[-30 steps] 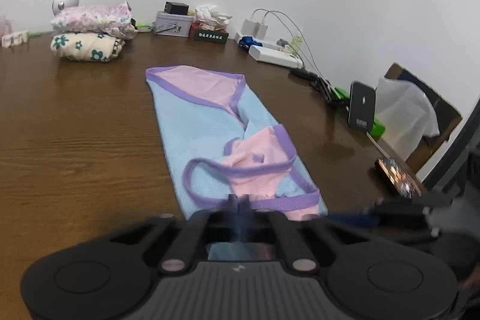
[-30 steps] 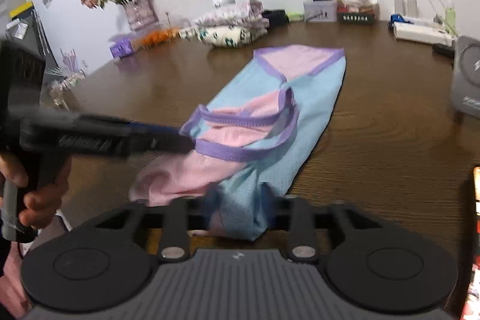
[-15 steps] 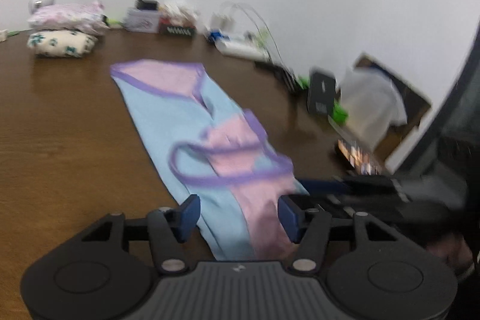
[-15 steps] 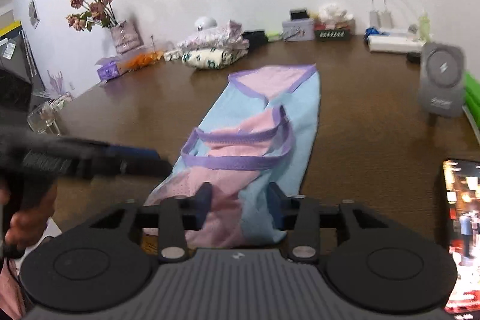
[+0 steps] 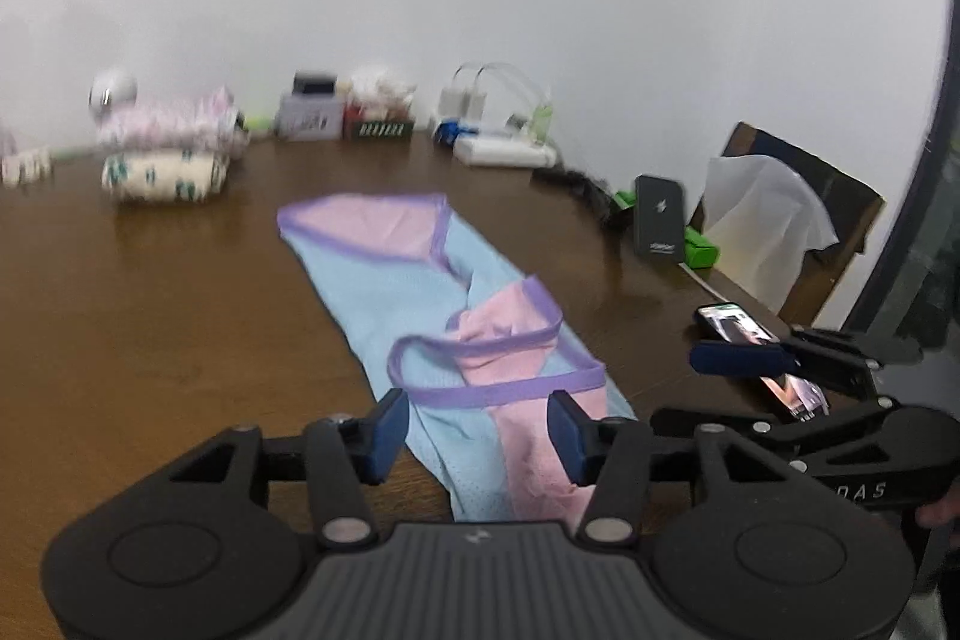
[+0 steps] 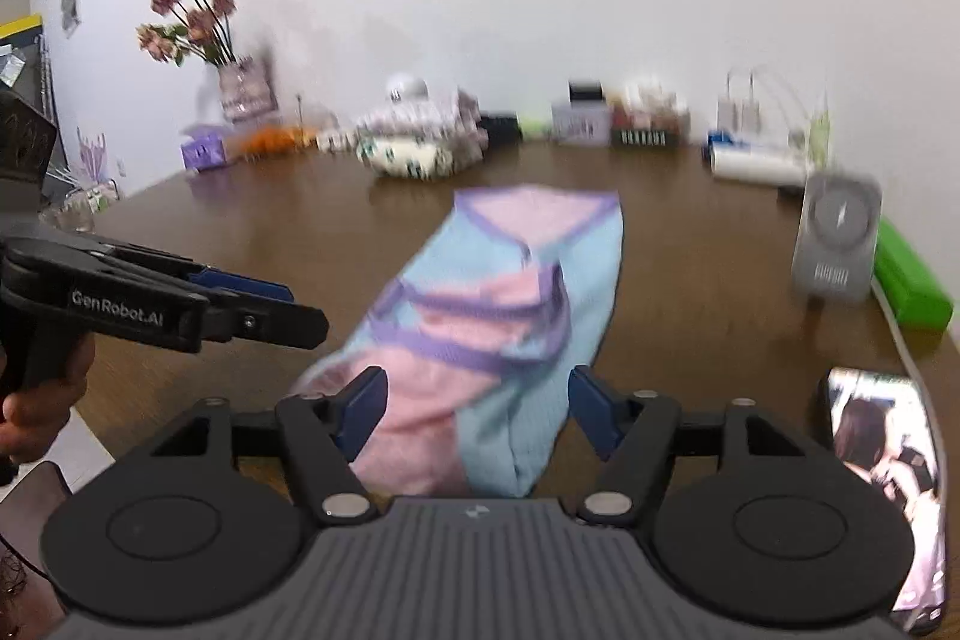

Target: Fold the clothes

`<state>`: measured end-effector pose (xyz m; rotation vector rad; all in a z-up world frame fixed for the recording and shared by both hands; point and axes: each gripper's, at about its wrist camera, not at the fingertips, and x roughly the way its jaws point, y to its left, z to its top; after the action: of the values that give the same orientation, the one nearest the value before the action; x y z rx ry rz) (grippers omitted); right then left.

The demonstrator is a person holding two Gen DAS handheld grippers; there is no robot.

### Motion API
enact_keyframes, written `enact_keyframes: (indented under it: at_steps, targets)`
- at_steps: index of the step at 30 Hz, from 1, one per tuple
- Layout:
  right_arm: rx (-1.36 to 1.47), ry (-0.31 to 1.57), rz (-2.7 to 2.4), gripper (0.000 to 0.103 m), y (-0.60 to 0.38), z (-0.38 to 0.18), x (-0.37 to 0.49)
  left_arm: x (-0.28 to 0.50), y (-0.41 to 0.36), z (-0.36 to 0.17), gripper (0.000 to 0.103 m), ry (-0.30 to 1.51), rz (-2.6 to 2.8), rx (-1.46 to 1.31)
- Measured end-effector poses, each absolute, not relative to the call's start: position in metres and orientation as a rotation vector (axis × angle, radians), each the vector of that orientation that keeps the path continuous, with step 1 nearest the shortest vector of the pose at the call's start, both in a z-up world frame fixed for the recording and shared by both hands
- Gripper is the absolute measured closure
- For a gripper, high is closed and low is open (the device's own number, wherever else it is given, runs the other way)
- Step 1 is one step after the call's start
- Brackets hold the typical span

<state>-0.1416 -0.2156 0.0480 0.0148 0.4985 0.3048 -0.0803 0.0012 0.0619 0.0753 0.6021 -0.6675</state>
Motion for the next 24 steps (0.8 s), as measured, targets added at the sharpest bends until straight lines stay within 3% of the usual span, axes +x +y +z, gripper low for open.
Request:
enact_keyframes:
  at_steps: [2,6,12,14,15,17,19,24]
  targets:
    - [-0.038,0.499,0.36,0.035,-0.211,0.045,-0.145,-0.093,0.0,0.055,0.042,0.583,-0.716,0.156]
    - [-0.051,0.555,0.401,0.041,-0.21,0.031,-0.136,-0.104,-0.01,0.032,0.042,0.603,-0.754,0.294]
    - [0.005,0.618,0.377,0.041,-0.213,0.016,-0.107,-0.089,-0.013,0.019,0.044,0.648,-0.718,0.263]
    - [0.015,0.632,0.397,0.054,-0.212,0.013,-0.103,-0.082,-0.013,0.017,0.07,0.667,-0.712,0.234]
    - [0.02,0.638,0.407,0.059,-0.212,0.012,-0.101,-0.078,-0.013,0.016,0.075,0.686,-0.717,0.217]
    - [0.029,0.651,0.429,0.079,-0.211,0.01,-0.099,-0.078,-0.011,0.017,0.093,0.696,-0.738,0.189]
    - [0.041,0.675,0.445,0.089,-0.212,0.012,-0.104,-0.081,-0.01,0.018,0.094,0.699,-0.755,0.183]
    - [0.039,0.727,0.509,0.09,-0.217,0.021,-0.133,-0.118,0.002,0.024,0.095,0.699,-0.833,0.275]
